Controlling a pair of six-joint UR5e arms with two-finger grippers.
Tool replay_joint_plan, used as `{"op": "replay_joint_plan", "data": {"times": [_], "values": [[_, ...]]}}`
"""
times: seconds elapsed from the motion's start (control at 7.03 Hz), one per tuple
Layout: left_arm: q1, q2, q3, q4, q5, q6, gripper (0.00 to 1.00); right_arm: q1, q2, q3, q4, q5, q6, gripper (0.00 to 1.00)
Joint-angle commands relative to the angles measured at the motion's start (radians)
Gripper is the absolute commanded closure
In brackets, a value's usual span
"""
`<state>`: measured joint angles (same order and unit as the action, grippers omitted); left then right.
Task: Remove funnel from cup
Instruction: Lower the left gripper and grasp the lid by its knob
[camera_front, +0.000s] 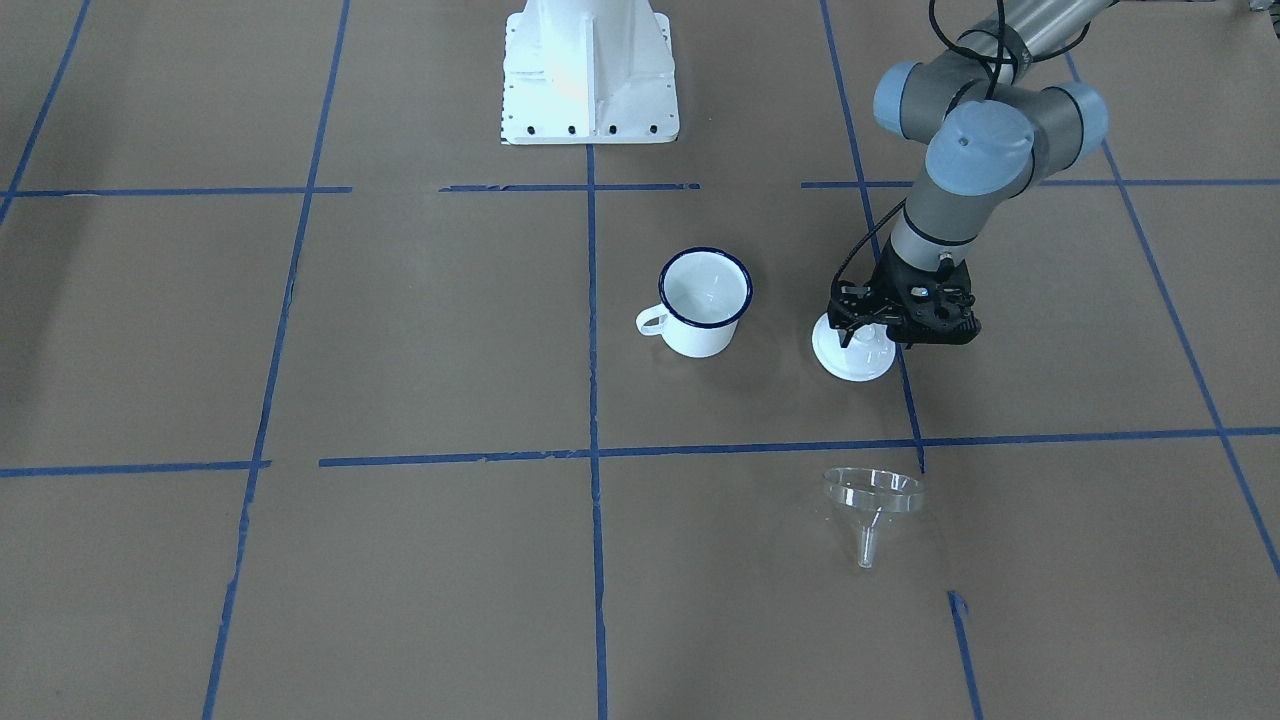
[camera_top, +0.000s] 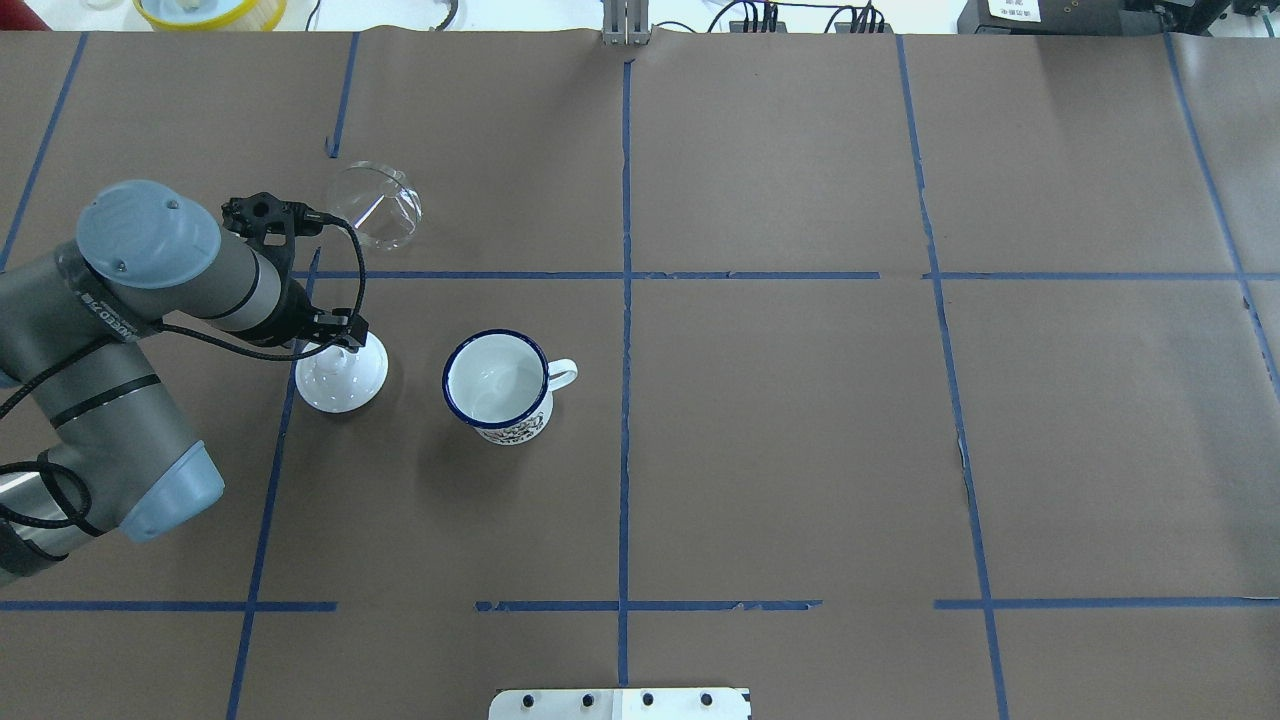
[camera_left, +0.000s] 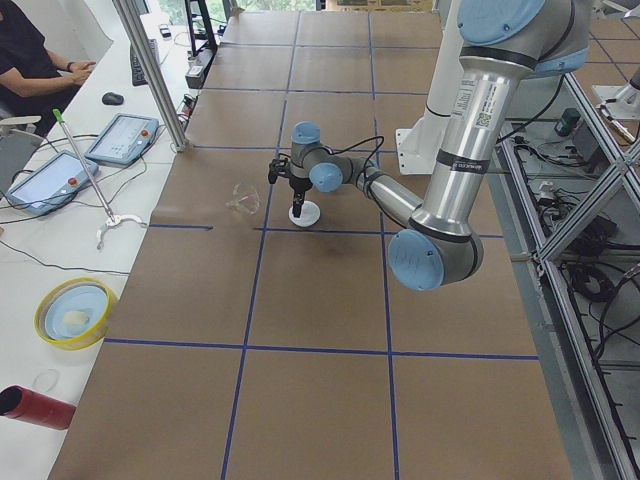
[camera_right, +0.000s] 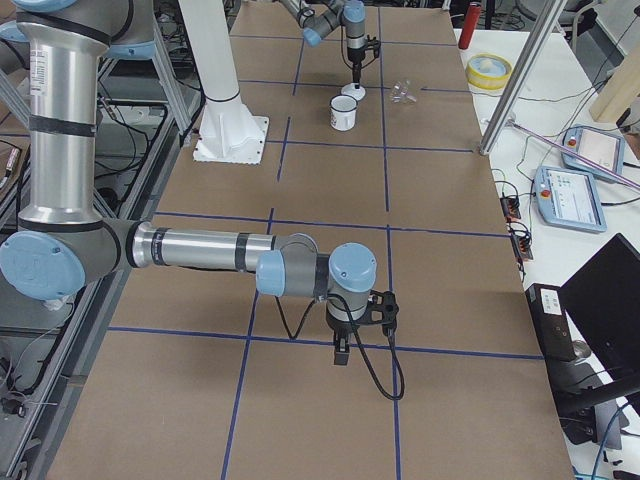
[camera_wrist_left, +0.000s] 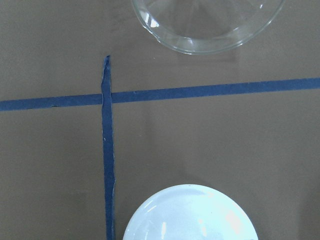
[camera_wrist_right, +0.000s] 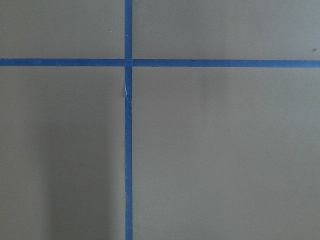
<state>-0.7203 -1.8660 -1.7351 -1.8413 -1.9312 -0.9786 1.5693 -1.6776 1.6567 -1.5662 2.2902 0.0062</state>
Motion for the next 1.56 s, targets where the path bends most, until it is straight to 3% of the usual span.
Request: {"op": "replay_joint_plan", "data": {"times": [0.0, 1.42], "values": [[0.001, -0.001, 0.000, -0.001, -0.002, 0.000, 0.26, 0.000, -0.001, 0.000, 0.000, 0.000, 0.000, 0.00], [0.005, -0.001, -0.003, 0.007, -0.034, 0.000, 0.37, 0.000, -0.001, 0.000, 0.000, 0.000, 0.000, 0.00]]}}
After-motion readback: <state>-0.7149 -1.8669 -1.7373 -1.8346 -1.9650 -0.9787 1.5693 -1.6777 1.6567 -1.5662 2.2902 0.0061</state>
